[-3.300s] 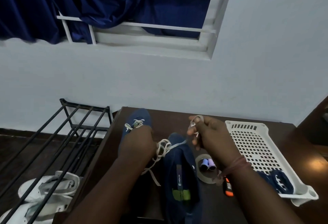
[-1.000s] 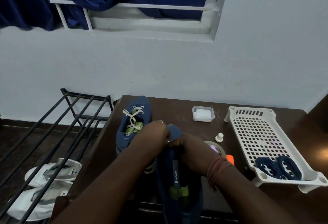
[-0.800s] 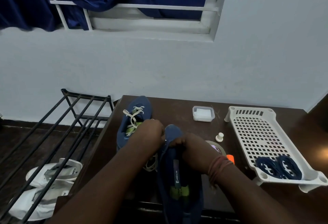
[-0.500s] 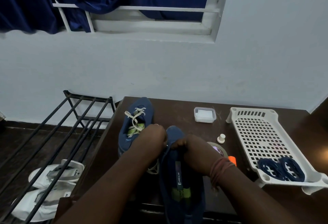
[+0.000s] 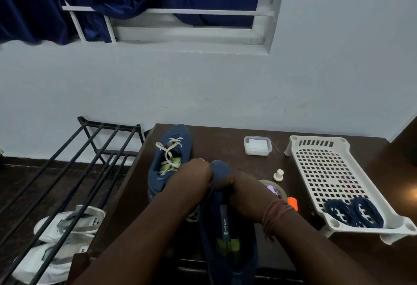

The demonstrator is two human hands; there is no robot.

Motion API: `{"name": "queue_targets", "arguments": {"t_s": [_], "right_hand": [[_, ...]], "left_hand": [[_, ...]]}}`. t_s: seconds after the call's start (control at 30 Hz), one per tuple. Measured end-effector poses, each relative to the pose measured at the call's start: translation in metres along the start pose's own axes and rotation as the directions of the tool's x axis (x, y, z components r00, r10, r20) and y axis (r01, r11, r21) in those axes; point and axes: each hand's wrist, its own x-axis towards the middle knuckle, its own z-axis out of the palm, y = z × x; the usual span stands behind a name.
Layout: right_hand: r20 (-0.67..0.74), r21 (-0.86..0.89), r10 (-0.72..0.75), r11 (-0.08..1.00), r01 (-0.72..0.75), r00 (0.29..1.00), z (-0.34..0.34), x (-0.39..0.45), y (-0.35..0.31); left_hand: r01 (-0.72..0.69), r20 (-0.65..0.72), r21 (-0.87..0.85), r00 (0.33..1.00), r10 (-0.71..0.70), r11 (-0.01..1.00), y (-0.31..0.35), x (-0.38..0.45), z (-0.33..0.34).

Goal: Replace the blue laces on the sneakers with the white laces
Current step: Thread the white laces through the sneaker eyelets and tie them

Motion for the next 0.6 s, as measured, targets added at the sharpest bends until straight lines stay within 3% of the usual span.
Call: {"name": "queue_targets", "arguments": {"t_s": [0.2, 0.27, 0.33, 0.4, 0.5, 0.6], "right_hand": [[-0.033, 0.042, 0.021, 0.999, -0.019, 0.999, 0.001, 0.002, 0.001], [-0.041, 0.056, 0.021, 0.998, -0.019, 0.999, -0.001, 0.002, 0.001], [-0.052, 0.065, 0.027, 0.998, -0.024, 0.998, -0.003, 0.002, 0.003], [-0.116, 0.080, 0.063, 0.995, -0.053, 0.991, -0.003, 0.001, 0.005], [-0.091, 0.105, 0.123, 0.988, -0.114, 0.988, -0.005, 0.004, 0.005], [-0.056, 0.100, 0.150, 0.985, -0.144, 0.987, -0.005, 0.004, 0.002]], "left_hand": [[0.102, -0.097, -0.294, 0.986, -0.135, 0.950, 0.001, -0.008, 0.000], [0.132, -0.168, -0.191, 0.972, -0.165, 0.973, 0.007, -0.019, -0.002], [0.162, -0.346, -0.084, 0.921, -0.181, 0.983, 0.018, -0.030, -0.005], [0.104, -0.451, -0.123, 0.880, -0.149, 0.987, 0.028, -0.037, -0.007], [0.215, -0.126, -0.193, 0.962, -0.241, 0.957, 0.037, -0.033, 0.008], [0.263, -0.102, -0.218, 0.952, -0.290, 0.940, 0.036, -0.030, 0.019]]}}
